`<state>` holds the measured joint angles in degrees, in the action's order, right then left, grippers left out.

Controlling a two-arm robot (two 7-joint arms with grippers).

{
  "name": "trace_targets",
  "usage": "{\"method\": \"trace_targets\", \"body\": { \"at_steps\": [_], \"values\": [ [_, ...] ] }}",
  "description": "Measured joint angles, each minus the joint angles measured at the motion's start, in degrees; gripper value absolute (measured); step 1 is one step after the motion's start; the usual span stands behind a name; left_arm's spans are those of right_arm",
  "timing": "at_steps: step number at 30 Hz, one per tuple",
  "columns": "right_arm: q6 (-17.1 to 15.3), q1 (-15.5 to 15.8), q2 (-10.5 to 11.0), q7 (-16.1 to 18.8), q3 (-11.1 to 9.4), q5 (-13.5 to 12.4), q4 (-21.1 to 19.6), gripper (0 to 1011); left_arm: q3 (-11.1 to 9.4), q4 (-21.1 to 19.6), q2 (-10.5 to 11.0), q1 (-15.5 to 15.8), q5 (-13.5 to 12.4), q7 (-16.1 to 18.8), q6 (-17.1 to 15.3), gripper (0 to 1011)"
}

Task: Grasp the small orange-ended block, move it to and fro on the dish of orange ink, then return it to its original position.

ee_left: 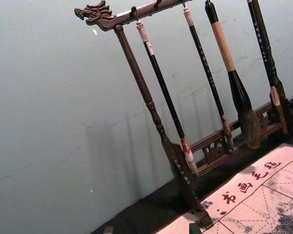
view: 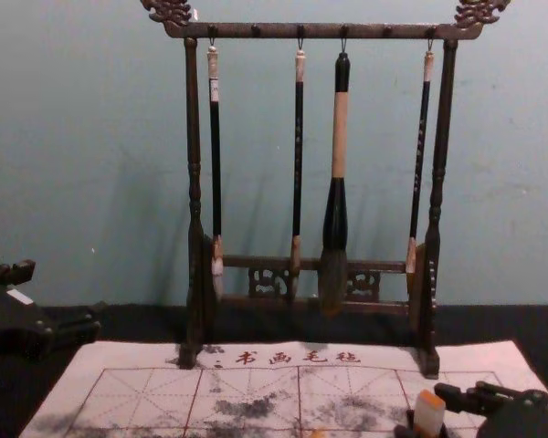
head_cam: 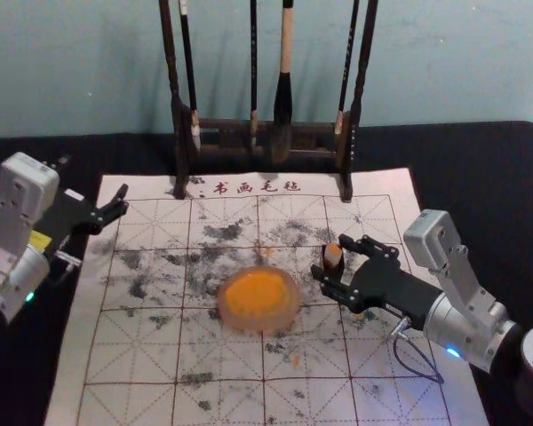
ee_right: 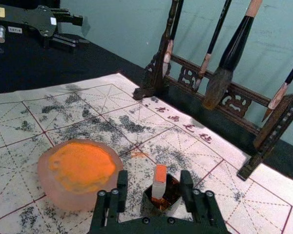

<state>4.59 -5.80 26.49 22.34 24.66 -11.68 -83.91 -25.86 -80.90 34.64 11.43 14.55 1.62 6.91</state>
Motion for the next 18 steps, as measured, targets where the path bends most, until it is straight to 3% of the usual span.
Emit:
{"method": "trace_targets", "body": {
  "at_steps": [4,6,14,18],
  "values": [
    [0.01,0.0,0.02,-0.02,0.01,-0.02,-0.02,612,0.0,0.0,0.0,0.0,0.0,0.0,0.0,1001],
    [0.0,0.0,0.03,-0.03,0.01,-0.03,-0.03,508,0.0,0.0,0.0,0.0,0.0,0.0,0.0,1001],
    [0.01,0.0,0.04,-0.04,0.01,-0.07,-0.05,244,0.0,0.0,0.0,0.0,0.0,0.0,0.0,1001],
    [0.01,0.0,0.04,-0.04,0.01,-0.09,-0.05,155,0.0,0.0,0.0,0.0,0.0,0.0,0.0,1001]
  ]
}}
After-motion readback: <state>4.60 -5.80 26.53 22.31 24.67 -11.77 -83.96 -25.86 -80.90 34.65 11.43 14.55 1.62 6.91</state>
